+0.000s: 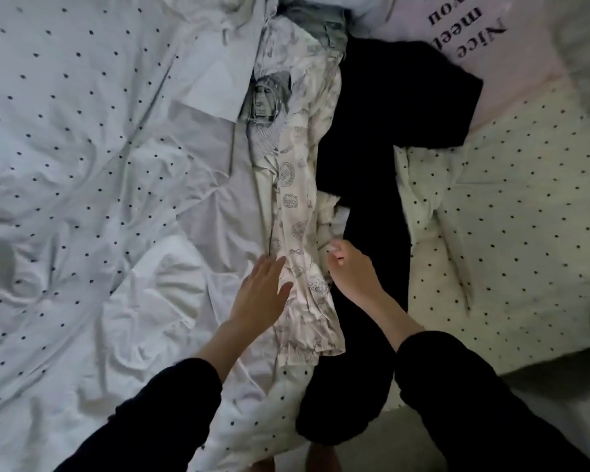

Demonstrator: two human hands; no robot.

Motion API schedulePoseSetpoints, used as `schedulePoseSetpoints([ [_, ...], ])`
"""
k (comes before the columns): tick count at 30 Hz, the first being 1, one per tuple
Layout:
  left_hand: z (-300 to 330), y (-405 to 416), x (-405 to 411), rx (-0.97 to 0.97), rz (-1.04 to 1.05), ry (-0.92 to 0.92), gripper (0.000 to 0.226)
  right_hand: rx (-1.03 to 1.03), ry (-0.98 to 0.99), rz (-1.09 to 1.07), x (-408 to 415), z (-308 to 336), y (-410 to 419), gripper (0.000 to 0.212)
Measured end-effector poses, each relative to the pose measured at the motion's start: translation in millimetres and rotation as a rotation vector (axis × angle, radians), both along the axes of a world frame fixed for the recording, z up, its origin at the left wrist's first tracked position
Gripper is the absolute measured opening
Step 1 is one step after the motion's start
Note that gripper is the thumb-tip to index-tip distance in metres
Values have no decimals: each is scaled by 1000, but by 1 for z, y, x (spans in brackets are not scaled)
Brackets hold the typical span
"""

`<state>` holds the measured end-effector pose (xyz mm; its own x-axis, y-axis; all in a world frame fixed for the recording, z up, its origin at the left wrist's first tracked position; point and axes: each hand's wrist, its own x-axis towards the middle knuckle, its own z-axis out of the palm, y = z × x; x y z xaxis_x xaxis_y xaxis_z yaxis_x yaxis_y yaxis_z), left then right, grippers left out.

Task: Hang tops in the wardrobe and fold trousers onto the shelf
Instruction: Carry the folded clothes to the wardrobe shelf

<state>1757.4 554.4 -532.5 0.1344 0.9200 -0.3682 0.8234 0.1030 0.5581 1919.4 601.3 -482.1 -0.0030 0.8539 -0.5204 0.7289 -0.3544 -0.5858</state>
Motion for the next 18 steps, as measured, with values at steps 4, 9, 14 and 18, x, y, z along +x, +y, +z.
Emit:
schedulePoseSetpoints([
  [4, -39, 34, 25, 17, 99, -20, 66, 90, 83, -138, 3, -37, 64, 37],
  [9, -74, 64, 40, 10, 184, -41, 78, 186, 56, -33, -20, -86, 140, 41],
  [14, -67, 58, 32, 105, 495, -266, 44, 260, -70, 32, -32, -108, 125, 45],
  [18, -33, 88, 22, 60, 716, -430, 64, 430, -9, 214, -16, -98, 44, 49],
])
